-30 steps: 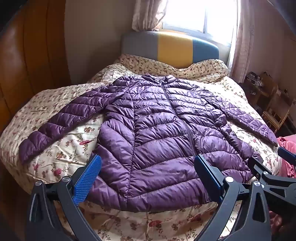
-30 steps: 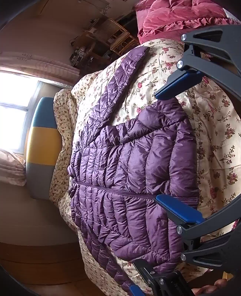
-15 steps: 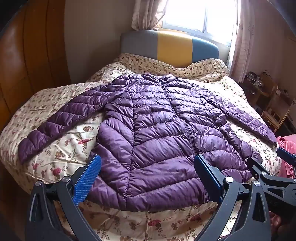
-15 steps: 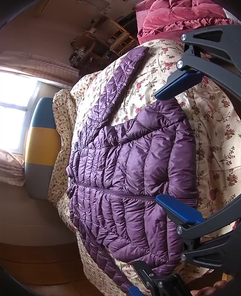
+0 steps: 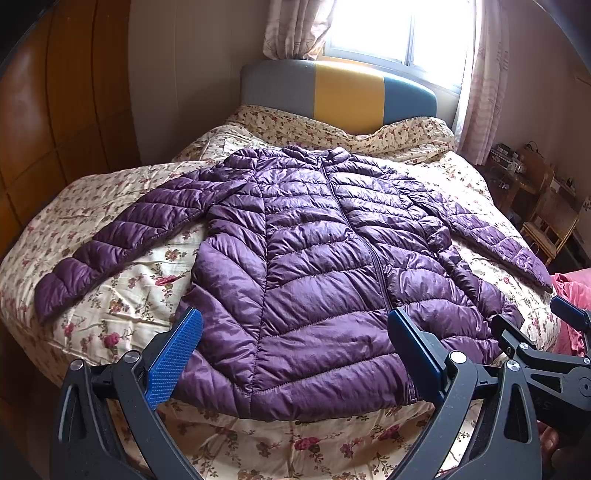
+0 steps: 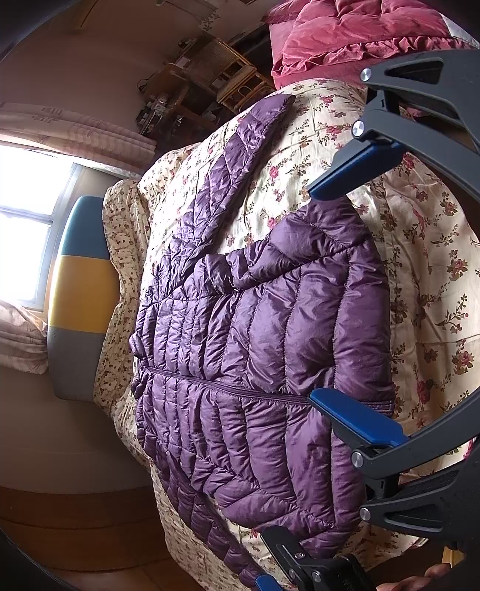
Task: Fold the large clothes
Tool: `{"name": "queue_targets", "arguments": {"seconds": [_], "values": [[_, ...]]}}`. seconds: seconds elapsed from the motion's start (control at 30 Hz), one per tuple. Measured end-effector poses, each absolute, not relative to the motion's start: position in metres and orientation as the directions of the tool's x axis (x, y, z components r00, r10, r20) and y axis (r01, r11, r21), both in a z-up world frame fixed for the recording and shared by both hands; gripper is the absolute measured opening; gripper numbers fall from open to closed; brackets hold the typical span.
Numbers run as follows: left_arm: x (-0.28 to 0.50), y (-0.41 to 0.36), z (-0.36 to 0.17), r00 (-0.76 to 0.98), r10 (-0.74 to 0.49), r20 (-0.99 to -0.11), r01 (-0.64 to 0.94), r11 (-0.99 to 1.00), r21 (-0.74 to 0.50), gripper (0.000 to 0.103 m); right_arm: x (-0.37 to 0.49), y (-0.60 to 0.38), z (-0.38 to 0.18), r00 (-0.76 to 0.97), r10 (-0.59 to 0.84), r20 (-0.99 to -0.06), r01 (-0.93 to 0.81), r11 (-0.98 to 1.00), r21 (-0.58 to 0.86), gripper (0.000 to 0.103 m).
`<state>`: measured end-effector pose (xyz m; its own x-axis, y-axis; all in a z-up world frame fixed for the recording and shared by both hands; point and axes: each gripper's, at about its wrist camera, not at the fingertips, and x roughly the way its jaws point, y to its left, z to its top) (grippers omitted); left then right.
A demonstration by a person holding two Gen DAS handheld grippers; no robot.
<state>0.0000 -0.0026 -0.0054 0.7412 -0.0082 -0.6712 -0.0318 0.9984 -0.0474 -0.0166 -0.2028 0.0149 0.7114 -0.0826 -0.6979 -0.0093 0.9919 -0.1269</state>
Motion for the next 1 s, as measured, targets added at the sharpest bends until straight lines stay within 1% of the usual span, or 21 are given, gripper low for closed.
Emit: {"name": "queue_targets", "arguments": {"seconds": [1.0], "values": [[-0.0006, -0.0038, -0.0067, 0.745, 0.002, -0.667, -0.042, 0.998, -0.044, 0.099, -0.0126, -0.207, 0.008, 0.697, -0.093, -0.711, 0.006, 0.992, -0.124, 0.101]]}}
